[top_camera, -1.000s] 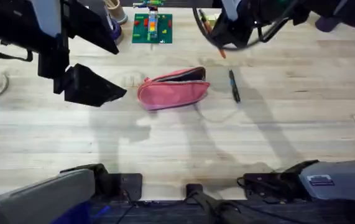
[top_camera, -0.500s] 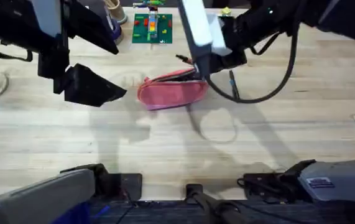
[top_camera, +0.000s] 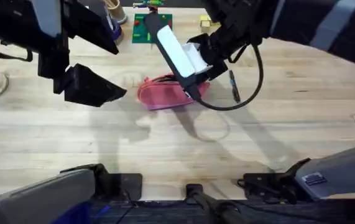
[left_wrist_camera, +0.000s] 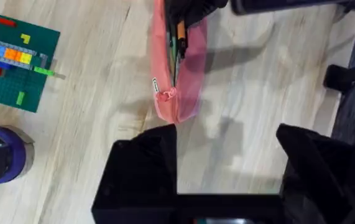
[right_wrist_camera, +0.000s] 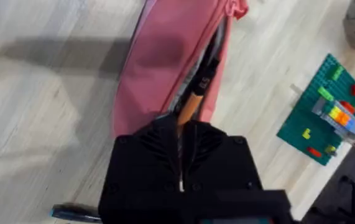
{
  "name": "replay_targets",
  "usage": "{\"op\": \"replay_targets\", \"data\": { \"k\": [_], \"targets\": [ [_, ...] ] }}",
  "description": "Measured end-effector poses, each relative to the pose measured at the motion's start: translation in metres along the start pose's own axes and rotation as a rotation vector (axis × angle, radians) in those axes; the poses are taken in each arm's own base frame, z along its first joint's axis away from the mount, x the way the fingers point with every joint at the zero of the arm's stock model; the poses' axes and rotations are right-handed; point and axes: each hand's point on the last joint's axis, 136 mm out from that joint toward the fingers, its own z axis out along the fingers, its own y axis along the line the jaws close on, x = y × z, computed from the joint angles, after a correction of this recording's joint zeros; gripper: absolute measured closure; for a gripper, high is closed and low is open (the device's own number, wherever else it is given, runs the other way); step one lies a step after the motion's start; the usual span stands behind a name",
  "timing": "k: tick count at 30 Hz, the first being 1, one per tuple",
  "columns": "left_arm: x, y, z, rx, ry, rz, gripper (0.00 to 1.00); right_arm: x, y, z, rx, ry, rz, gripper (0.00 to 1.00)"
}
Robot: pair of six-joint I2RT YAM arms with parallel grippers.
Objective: Unzip the bag, pick up the pens from the table one at a time and place them inside, then zip the bag closed.
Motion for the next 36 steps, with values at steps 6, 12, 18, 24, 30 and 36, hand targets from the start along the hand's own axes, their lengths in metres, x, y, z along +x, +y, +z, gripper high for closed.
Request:
{"op": "replay_targets", "data": {
  "k": [6,12,18,24,30,36],
  "targets": [
    [0.000,0.000,0.000,0.000,0.000,0.000,0.006,0.003,0.002,0.010,-0.021,-0.003,-0.013,0.970],
    [0.000,0.000,0.000,0.000,0.000,0.000,0.006,0.007,0.003,0.025,-0.043,-0.005,-0.010,0.970],
    [0.000,0.000,0.000,0.000,0.000,0.000,0.006,0.014,0.003,0.050,-0.070,-0.014,0.011,0.970],
    [0.000,0.000,0.000,0.000,0.000,0.000,0.006,0.014,-0.007,0.052,-0.031,-0.019,0.071,0.970],
    [0.000,0.000,0.000,0.000,0.000,0.000,0.007,0.012,-0.008,0.053,-0.030,-0.019,0.128,0.420],
    [0.000,0.000,0.000,0.000,0.000,0.000,0.006,0.012,-0.007,0.053,-0.035,-0.017,0.223,0.006]
  ]
}}
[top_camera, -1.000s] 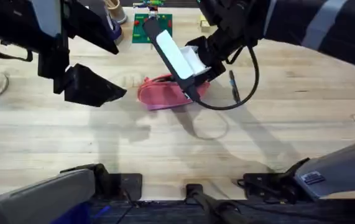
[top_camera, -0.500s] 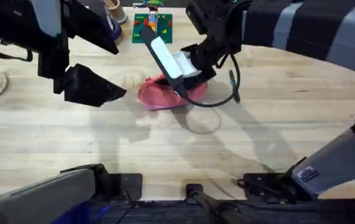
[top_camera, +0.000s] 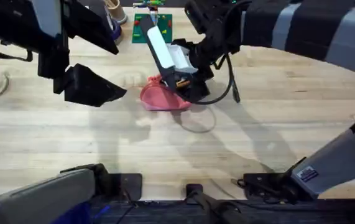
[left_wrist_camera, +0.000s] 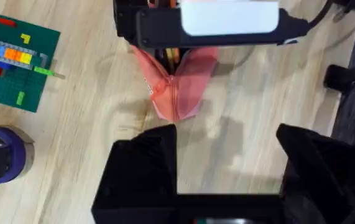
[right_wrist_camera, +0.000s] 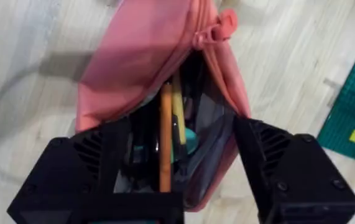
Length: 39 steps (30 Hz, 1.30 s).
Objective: Unzip the bag, pick up the pens from the table one at a time and place them inside, then zip the bag closed.
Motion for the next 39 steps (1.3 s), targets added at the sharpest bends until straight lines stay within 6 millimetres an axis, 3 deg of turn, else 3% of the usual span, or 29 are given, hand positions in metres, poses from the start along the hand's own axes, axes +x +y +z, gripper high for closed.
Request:
{"op": "replay_targets", "data": {
  "k": [5,8,10,15,19,22,29,34,39],
  "targets": [
    [0.000,0.000,0.000,0.000,0.000,0.000,0.006,0.000,0.003,-0.003,-0.010,0.002,0.073,0.003],
    [0.000,0.000,0.000,0.000,0.000,0.000,0.006,-0.005,0.006,-0.017,-0.002,0.002,0.118,0.004],
    [0.000,0.000,0.000,0.000,0.000,0.000,0.006,-0.008,0.003,-0.032,0.033,-0.003,0.155,0.004],
    [0.000,0.000,0.000,0.000,0.000,0.000,0.006,-0.008,-0.013,-0.098,0.201,-0.047,0.361,0.005],
    [0.000,0.000,0.000,0.000,0.000,0.000,0.006,0.010,-0.016,-0.147,0.307,-0.074,0.590,0.003],
    [0.000,0.000,0.000,0.000,0.000,0.000,0.006,0.033,-0.012,-0.170,0.358,-0.075,0.804,0.005],
    [0.000,0.000,0.000,0.000,0.000,0.000,0.007,0.086,0.014,-0.184,0.395,0.016,1.322,0.004],
    [0.000,0.000,0.000,0.000,0.000,0.000,0.006,0.092,0.026,-0.183,0.380,0.028,1.519,0.003],
    [0.000,0.000,0.000,0.000,0.000,0.000,0.006,0.092,0.028,-0.182,0.376,0.023,1.591,0.005]
  ]
}}
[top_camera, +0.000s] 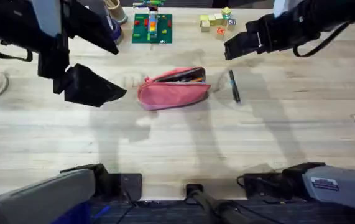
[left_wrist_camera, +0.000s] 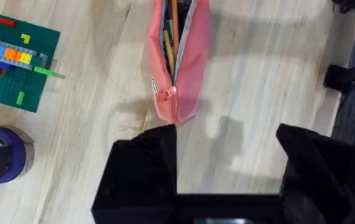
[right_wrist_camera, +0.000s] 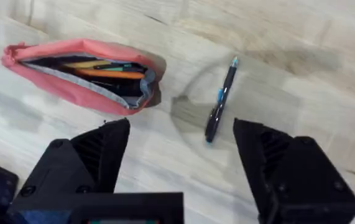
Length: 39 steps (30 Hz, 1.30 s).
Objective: Unzip the bag, pick up the pens from the table one at a time and place them inside, then zip the bag closed.
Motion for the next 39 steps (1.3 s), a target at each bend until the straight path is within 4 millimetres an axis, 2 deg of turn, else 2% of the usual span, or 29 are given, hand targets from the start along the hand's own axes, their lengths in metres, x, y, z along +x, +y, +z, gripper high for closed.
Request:
{"op": "replay_targets", "data": {
  "k": [3,4,9,10,20,31,36,38,39],
  "targets": [
    [0.000,0.000,0.000,0.000,0.000,0.000,0.008,0.000,-0.001,0.004,0.000,0.006,0.038,0.004],
    [0.000,0.000,0.000,0.000,0.000,0.000,0.006,0.004,-0.005,0.020,0.007,0.026,0.070,0.005],
    [0.000,0.000,0.000,0.000,0.000,0.000,0.006,0.020,-0.022,0.063,0.060,0.055,0.116,0.005],
    [0.000,0.000,0.000,0.000,0.000,0.000,0.006,0.031,-0.036,0.081,0.128,0.056,0.139,0.005],
    [0.000,0.000,0.000,0.000,0.000,0.000,0.007,0.054,-0.054,0.113,0.198,0.087,0.163,0.005],
    [0.000,0.000,0.000,0.000,0.000,0.000,0.006,0.066,-0.060,0.143,0.204,0.158,0.183,0.004],
    [0.000,0.000,0.000,0.000,0.000,0.000,0.006,0.067,-0.061,0.147,0.218,0.164,0.178,0.005],
    [0.000,0.000,0.000,0.000,0.000,0.000,0.006,0.067,-0.063,0.148,0.228,0.166,0.176,0.070],
    [0.000,0.000,0.000,0.000,0.000,0.000,0.007,0.065,-0.068,0.148,0.248,0.160,0.183,0.391]
  ]
}}
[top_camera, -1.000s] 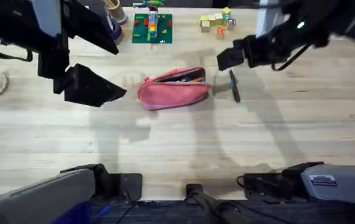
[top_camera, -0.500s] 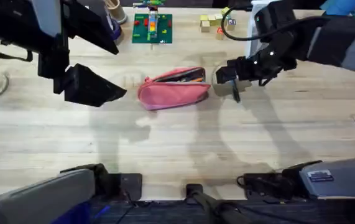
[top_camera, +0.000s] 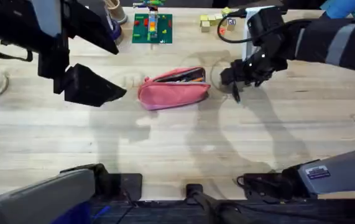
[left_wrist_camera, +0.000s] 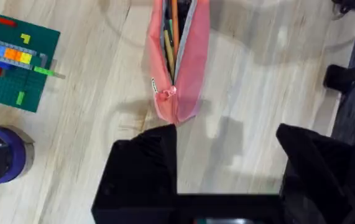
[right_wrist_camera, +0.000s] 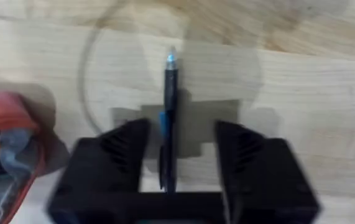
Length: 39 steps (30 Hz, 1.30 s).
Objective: Unzip the bag, pick up the pens from the table one at a time and place them inside, then zip the bag closed.
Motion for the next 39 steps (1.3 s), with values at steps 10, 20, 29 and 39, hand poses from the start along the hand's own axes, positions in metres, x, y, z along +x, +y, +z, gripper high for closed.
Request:
{"op": "replay_targets", "data": {
  "k": [10,20,29,39],
  "targets": [
    [0.000,0.000,0.000,0.000,0.000,0.000,0.006,-0.005,-0.007,0.000,0.034,-0.015,0.014,0.963],
    [0.000,0.000,0.000,0.000,0.000,0.000,0.006,-0.041,0.018,-0.038,-0.093,-0.136,-0.097,0.970],
    [0.000,0.000,0.000,0.000,0.000,0.000,0.006,-0.084,0.082,-0.131,-0.343,-0.508,-0.600,0.969],
    [0.000,0.000,0.000,0.000,0.000,0.000,0.006,-0.048,0.160,-0.153,-0.535,-0.690,-1.250,0.966]
  ]
}}
